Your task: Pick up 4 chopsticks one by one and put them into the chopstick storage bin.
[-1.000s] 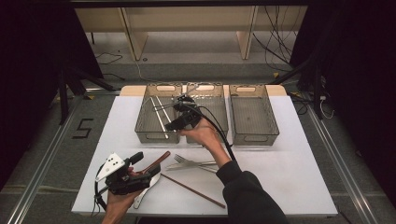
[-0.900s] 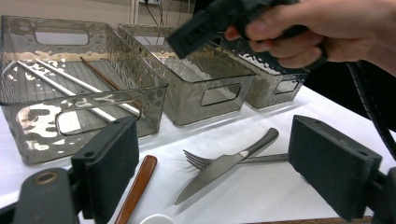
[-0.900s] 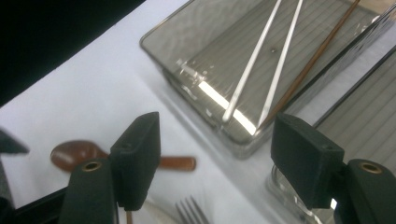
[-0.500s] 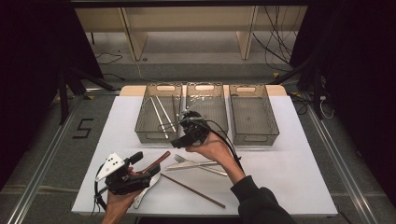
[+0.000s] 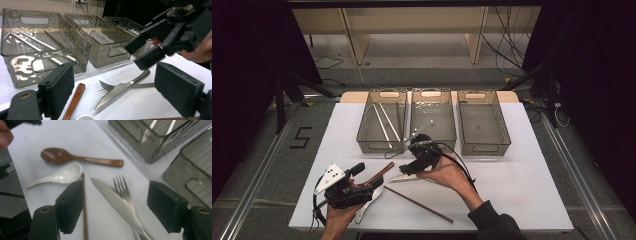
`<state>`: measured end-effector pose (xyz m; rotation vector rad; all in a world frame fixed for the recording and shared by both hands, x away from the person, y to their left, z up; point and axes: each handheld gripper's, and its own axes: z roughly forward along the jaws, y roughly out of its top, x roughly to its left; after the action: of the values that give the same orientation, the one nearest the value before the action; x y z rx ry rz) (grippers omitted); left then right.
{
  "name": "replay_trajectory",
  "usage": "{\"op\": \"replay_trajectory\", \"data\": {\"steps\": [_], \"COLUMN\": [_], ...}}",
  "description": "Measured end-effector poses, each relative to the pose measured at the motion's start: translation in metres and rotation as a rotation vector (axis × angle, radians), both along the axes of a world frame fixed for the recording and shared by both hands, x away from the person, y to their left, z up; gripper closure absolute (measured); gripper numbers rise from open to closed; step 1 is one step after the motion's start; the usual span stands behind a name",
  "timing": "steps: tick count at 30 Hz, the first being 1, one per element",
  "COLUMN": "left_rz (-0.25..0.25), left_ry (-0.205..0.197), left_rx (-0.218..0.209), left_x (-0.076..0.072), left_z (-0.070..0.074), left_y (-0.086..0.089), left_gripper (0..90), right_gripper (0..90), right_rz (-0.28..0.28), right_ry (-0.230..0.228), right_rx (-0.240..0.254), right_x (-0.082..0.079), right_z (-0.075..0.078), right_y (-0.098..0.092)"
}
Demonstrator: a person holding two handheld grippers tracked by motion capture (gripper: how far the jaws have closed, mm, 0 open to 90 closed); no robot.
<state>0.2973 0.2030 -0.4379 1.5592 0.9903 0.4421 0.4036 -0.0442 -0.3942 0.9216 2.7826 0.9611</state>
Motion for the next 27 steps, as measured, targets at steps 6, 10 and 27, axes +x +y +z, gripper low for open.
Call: {"op": "replay_trajectory", "data": {"steps": [6,10,27], "left_rz": [0.002,0.002,0.004], "left_ry": [0.000,0.000,0.003], "left_rx": [-0.001,0.000,0.004], "left_x": [0.000,0.000,0.000], "left_z": [0.000,0.000,0.000], "left_y": [0.000,0.000,0.000], "left_gripper": [16.0,16.0,15.9], "right_gripper": [31.1,31.5,37.6], "right_rz": [0.023,0.032,0.095], "right_ry": [0.017,0.026,0.074], "right_rx": [-0.035,-0.065,-0.165], "right_x": [-0.013,-0.023,-0.057], "right_z": [-0.010,-0.018,-0.043], "right_y": [-0.005,-0.008,-0.022]}}
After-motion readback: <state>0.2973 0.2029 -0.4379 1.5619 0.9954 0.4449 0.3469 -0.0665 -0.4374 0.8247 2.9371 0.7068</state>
